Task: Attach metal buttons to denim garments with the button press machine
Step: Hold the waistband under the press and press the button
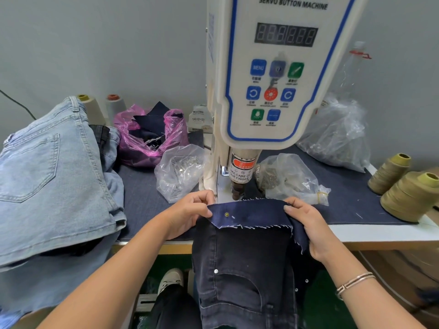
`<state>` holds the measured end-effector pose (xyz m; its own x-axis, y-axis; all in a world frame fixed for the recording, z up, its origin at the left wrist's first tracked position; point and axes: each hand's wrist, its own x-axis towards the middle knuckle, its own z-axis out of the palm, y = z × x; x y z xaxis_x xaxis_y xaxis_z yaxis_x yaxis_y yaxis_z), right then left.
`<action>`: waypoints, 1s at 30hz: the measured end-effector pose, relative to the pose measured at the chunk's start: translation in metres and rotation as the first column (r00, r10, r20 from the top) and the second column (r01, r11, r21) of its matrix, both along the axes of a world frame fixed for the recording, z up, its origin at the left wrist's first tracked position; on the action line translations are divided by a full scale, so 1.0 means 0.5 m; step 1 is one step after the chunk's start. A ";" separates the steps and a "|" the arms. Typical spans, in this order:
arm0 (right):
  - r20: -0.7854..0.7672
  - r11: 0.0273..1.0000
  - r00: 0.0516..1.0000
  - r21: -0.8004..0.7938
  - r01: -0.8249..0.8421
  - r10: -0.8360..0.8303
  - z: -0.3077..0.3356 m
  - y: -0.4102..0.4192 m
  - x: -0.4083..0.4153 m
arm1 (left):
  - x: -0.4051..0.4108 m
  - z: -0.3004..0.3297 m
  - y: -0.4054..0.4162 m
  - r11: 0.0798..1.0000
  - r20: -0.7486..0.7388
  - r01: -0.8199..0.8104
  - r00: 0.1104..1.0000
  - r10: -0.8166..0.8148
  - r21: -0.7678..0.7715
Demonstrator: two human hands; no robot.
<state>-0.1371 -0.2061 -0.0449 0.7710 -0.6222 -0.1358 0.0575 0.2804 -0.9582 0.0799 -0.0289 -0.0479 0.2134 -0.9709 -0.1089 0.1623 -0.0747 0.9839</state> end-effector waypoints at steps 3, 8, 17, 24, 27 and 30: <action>0.005 0.994 0.994 -0.009 -0.112 0.112 0.015 0.009 -0.009 | 0.004 0.016 0.003 0.995 0.116 0.089 0.989 -0.095 0.054; -0.077 0.936 0.958 -0.204 -0.288 0.277 0.058 0.042 -0.019 | 0.008 0.074 0.032 0.944 0.392 0.240 0.865 -0.313 0.226; -0.282 0.748 0.872 -0.449 -0.488 0.399 0.123 0.115 0.003 | -0.100 0.154 0.035 0.949 0.768 0.229 0.559 -0.312 0.219; -0.529 0.540 0.727 -0.493 -0.682 0.436 0.146 0.099 -0.024 | -0.076 0.194 0.048 0.924 0.634 0.324 0.675 -0.377 0.204; -0.619 0.483 0.691 -0.507 -0.714 0.374 0.135 0.091 -0.027 | -0.065 0.194 0.053 0.906 0.709 0.323 0.568 -0.418 0.276; -0.559 0.533 0.698 -0.460 -0.710 0.447 0.135 0.097 -0.023 | -0.043 0.198 0.067 0.895 0.759 0.279 0.476 -0.444 0.349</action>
<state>-0.1484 -0.1577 0.0226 0.9675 -0.0842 -0.2385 -0.2473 -0.5129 -0.8221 0.0585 0.0048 0.0509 -0.0782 -0.9684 -0.2368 -0.7642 -0.0943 0.6381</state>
